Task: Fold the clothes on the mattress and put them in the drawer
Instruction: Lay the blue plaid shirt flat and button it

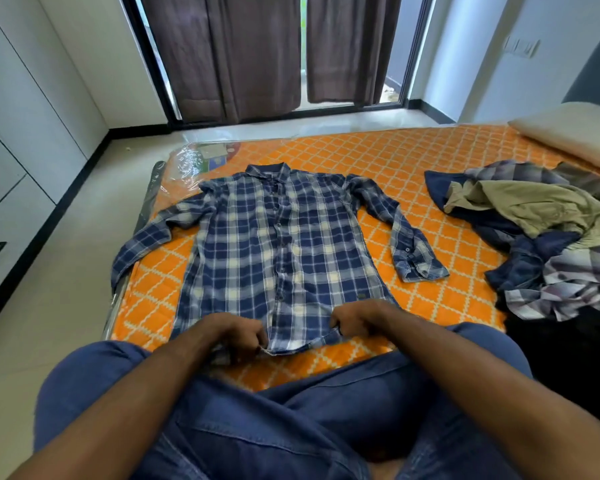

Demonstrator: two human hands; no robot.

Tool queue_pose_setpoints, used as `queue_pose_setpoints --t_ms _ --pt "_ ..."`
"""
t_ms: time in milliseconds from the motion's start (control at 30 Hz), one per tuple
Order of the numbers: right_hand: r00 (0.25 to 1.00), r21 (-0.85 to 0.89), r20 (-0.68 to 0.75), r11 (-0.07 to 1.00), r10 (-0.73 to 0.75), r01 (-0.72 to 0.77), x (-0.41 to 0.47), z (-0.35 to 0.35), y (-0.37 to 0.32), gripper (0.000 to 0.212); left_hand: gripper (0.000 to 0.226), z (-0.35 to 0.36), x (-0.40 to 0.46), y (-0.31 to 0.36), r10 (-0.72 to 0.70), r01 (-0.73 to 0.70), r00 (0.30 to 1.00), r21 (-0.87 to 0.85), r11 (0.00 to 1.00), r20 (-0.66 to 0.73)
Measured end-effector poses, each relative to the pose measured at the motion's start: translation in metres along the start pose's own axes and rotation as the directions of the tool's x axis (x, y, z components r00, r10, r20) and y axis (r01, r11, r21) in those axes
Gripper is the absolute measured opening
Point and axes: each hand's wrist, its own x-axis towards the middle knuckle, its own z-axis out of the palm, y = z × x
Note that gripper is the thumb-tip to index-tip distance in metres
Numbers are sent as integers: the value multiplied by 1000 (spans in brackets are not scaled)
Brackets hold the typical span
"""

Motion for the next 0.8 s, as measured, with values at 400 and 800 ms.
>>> queue_pose_setpoints --t_ms 400,800 --pt "969 541 180 840 -170 47 -7 -32 5 24 21 -29 6 5 -4 -44 973 -200 979 -232" --pt "763 91 -642 981 -72 169 101 -77 -28 17 27 -75 92 -31 11 12 620 24 1000 -784"
